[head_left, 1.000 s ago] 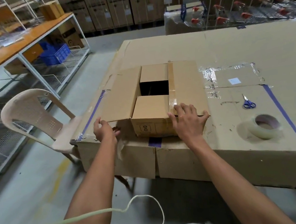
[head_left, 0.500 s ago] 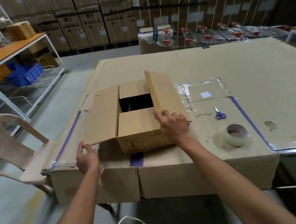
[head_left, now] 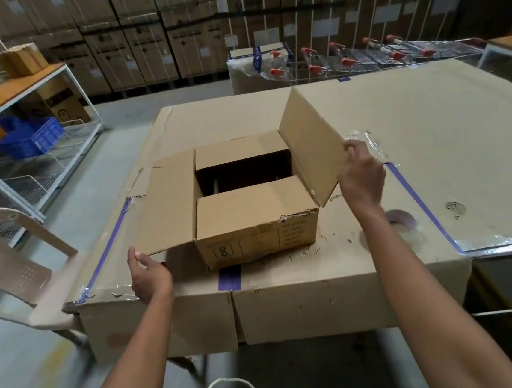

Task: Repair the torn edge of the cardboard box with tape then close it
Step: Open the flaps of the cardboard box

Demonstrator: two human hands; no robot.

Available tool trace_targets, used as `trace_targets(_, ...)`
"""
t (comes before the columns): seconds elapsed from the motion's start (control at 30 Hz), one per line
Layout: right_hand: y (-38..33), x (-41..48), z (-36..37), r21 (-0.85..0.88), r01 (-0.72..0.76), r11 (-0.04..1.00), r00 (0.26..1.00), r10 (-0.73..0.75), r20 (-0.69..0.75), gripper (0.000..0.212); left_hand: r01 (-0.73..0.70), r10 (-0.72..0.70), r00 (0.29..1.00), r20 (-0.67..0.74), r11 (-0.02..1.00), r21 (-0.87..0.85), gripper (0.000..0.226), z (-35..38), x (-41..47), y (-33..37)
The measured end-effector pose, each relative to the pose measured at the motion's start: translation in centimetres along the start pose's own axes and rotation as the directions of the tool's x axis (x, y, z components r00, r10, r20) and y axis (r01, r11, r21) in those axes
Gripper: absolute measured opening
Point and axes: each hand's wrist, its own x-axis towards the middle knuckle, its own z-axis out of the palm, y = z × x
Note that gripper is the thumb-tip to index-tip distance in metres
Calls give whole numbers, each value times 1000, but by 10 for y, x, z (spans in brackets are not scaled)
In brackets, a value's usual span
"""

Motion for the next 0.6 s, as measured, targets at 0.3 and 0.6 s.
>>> trace_targets(0.3,67,-5,2,84,-400,913,916,395,68,43,8,-7,1000,-18,1000,17,45,2,-6,1)
trace_targets(0.6,104,-42,17,-246,-482,841,698,539,471,48,4,-4,999,-38,1000,5,45,7,-14,3)
